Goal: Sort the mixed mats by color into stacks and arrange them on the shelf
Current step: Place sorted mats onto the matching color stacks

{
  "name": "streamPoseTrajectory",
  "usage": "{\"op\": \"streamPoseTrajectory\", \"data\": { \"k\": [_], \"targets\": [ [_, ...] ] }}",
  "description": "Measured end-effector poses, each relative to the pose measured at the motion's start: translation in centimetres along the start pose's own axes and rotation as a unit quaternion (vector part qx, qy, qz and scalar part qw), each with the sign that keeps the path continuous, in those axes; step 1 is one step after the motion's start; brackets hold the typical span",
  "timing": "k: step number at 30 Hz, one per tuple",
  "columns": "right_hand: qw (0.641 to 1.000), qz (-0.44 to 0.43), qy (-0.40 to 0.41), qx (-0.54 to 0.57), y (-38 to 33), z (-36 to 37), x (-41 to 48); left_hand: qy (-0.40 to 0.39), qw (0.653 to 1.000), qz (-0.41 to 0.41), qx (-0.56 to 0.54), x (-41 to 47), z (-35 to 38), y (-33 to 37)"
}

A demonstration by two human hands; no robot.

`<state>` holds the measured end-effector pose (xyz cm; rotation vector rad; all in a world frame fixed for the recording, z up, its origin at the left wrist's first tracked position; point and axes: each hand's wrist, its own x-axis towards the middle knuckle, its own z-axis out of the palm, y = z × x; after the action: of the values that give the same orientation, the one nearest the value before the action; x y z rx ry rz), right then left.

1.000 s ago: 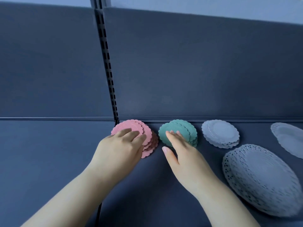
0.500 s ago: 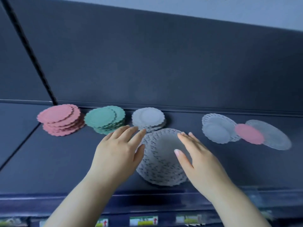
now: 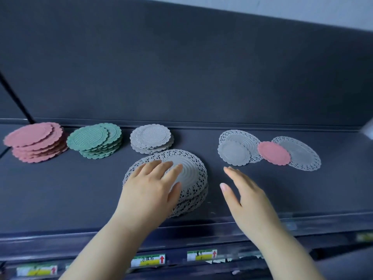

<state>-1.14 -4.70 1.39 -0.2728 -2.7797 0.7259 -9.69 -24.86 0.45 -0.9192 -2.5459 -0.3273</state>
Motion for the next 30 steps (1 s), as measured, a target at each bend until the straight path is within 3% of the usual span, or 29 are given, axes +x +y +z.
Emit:
{"op": "streamPoseTrajectory", "data": {
  "k": [8, 18, 21, 26, 30],
  "targets": [
    [1.000, 0.009, 0.022, 0.012, 1.0, 0.7, 1.8, 0.034, 0.999, 0.023, -0.027, 1.6, 1.4, 0.6],
    [0.999, 0.011, 0.035, 0.022, 8.9, -4.3, 5.5, -0.010, 1.000, -0.010, -0.015, 6.9, 3.1, 6.7],
    [1.000, 0.010, -0.010, -0.010, 12.7, -6.7, 6.9, -0.019, 1.000, -0.010, -0.020, 8.9, 4.3, 10.7],
    [0.980, 0.002, -0.087, -0.176, 20.4, -10.6, 9.0, -0.025, 0.998, 0.052, -0.024, 13.3, 7.3, 17.9],
    [0.968, 0.033, -0.185, -0.168, 23.6, -12.1, 9.5, -0.093, 0.994, 0.058, 0.027, 16.6, 11.0, 22.5]
  ]
}}
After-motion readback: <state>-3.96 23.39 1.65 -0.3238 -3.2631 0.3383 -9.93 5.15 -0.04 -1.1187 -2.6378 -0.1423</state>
